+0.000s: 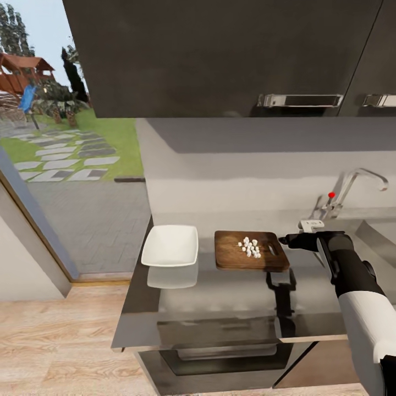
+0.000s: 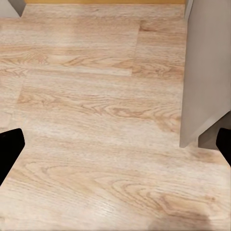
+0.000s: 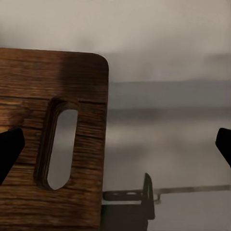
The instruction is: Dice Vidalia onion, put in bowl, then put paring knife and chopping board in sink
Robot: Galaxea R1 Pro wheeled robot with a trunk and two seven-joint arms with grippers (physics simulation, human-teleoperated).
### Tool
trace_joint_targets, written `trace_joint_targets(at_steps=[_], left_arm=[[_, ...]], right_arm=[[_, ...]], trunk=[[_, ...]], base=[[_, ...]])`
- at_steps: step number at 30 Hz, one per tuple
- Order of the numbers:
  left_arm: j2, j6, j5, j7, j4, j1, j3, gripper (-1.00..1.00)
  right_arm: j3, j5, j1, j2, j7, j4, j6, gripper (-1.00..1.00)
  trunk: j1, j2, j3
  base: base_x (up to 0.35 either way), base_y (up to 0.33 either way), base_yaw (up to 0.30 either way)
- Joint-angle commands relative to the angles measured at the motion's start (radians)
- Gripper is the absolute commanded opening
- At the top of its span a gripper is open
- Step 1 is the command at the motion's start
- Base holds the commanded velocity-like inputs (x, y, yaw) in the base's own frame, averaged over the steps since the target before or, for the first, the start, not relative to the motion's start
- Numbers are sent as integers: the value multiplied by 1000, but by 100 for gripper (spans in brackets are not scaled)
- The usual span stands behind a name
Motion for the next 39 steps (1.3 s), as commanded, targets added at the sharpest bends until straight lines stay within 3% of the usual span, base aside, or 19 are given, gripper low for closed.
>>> trace_joint_targets(at_steps=[1, 39], left_arm=[[0, -6, 3, -1, 4, -2, 0, 100], [1, -6, 3, -1, 4, -2, 0, 100]], right_arm=[[-2, 10, -1, 0, 9, -1, 3, 100], [-2, 10, -1, -14, 7, -1, 3, 100]], trunk=[[0, -1, -3], [0, -1, -64]], base=[[0, 0, 0], [9, -8, 0]])
